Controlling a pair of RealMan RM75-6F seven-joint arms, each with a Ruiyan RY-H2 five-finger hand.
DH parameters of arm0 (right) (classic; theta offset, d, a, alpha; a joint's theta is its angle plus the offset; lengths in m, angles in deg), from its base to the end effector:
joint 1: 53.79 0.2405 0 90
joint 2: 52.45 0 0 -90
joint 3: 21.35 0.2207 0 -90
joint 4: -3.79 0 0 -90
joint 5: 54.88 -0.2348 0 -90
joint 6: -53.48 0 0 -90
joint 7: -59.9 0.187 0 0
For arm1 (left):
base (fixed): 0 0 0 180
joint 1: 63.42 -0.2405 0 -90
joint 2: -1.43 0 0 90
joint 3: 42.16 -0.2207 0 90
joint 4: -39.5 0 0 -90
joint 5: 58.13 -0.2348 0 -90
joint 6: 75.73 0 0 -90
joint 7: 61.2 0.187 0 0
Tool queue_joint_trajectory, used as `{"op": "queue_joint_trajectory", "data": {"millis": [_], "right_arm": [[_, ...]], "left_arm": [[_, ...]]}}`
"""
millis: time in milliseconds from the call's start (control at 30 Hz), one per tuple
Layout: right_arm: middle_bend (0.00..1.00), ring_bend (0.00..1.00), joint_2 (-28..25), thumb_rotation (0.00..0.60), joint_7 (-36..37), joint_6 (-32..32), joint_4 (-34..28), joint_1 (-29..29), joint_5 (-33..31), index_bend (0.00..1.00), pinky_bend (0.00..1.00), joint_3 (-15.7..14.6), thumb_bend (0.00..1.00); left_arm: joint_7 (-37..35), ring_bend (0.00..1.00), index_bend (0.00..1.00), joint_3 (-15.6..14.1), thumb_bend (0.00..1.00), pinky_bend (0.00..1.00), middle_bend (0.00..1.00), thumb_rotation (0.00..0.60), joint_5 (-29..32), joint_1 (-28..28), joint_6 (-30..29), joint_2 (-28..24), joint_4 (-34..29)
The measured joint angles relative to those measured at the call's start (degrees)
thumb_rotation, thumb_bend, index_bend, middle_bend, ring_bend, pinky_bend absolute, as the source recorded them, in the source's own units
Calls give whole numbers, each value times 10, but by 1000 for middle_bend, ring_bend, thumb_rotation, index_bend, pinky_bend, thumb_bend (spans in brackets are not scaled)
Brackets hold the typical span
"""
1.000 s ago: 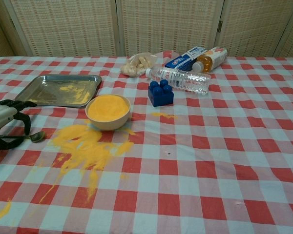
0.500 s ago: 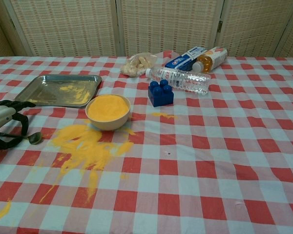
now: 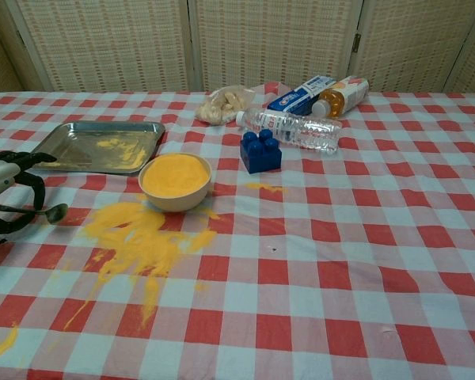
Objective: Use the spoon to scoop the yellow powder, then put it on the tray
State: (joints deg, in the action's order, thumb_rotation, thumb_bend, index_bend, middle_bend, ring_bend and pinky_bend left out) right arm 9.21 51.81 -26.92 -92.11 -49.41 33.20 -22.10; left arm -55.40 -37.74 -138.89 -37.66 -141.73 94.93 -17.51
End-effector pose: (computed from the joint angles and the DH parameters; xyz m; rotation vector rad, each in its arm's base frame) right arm -0.2879 -0.2034 0.0997 1.5385 -0.8994 0.7375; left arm -0.2772 0.3415 -0.0164 -1.6805 -0.7736 -0.7597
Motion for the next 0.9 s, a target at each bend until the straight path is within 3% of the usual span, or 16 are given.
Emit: {"op": "queue_joint_trajectory", "data": {"millis": [200,533,700,900], "right_arm": [[0,0,-3,600,5,1,-1,1,3,0,0,-2,54],[0,0,-14,600,31,3,1,1,-2,0,0,1,54],[0,0,-18,600,41,8,2,3,-6,0,0,2,54],[0,0,-23,600,53,8,2,3,-7,0,0,3,54]], "left_arm": [[32,0,585,14,466,29,27,600,-11,13,-18,-22,-71],[180,0,586,65,465,29,30,600,20,80,18,-31,-187],[253,0,586,84,465,29,30,600,51,117,41,-9,-207],[313,0,560,98,464,29,30,600,97,159,69,41,-187]]}}
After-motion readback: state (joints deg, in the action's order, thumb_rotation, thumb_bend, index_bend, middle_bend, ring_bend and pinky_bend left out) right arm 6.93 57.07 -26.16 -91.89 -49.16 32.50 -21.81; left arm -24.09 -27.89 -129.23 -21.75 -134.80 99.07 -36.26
